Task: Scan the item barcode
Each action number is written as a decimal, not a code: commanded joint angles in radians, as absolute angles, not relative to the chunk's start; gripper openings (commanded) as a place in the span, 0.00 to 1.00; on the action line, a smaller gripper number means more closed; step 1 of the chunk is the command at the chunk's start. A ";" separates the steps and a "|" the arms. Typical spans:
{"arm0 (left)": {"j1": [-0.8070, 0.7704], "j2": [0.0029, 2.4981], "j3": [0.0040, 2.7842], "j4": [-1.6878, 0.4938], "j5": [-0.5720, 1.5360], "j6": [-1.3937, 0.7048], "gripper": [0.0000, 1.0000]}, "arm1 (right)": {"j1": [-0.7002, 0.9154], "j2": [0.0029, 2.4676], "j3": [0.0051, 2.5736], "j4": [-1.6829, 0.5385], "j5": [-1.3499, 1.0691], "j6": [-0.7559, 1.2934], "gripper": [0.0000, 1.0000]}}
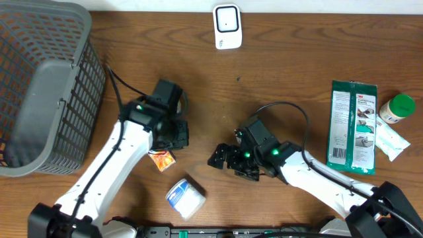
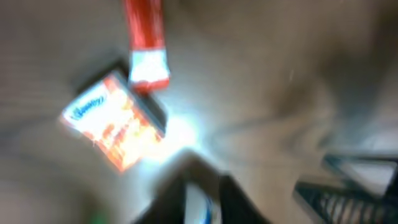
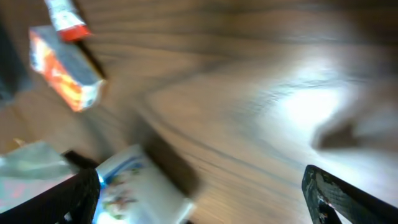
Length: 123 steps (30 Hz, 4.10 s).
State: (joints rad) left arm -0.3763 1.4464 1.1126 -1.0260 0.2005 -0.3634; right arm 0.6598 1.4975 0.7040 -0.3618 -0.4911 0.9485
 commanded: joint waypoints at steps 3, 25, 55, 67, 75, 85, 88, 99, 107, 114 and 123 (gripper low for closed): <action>-0.373 1.448 1.195 -1.177 0.161 -0.218 0.67 | 0.546 1.479 0.802 -0.526 -0.408 0.696 0.99; -0.554 1.442 1.179 -1.399 0.247 -0.181 0.92 | -0.103 1.479 0.836 -0.654 -0.449 0.334 0.99; -0.865 1.214 0.756 -1.069 0.089 -0.534 0.98 | -0.103 1.479 0.836 -0.669 -0.406 0.298 0.99; -0.865 1.215 0.716 -0.947 0.129 -0.406 0.98 | -0.103 1.479 0.836 -0.674 -0.411 0.298 0.99; -0.865 1.214 0.717 -0.997 0.185 -0.312 0.98 | -0.103 1.479 0.836 -0.677 -0.412 0.298 0.99; -0.865 1.214 0.720 -0.961 0.281 -0.149 0.98 | -0.103 1.479 0.836 -0.674 -0.413 0.298 0.99; -0.865 1.214 0.720 -0.961 0.282 -0.142 0.98 | -0.103 1.479 0.836 -0.675 -0.413 0.298 0.99; -0.865 1.214 0.720 -0.955 0.419 -0.014 0.97 | -0.103 1.479 0.836 -0.673 -0.413 0.298 0.99; -0.865 1.221 0.720 -0.928 0.419 0.007 0.98 | -0.103 1.479 0.836 -0.678 -0.421 0.297 0.99; -0.865 1.260 0.720 -0.884 0.339 -0.067 0.98 | -0.103 1.479 0.836 -0.691 -0.424 0.298 0.99; -0.865 1.280 0.720 -0.878 0.241 -0.135 0.98 | -0.103 1.479 0.836 -0.691 -0.424 0.298 0.99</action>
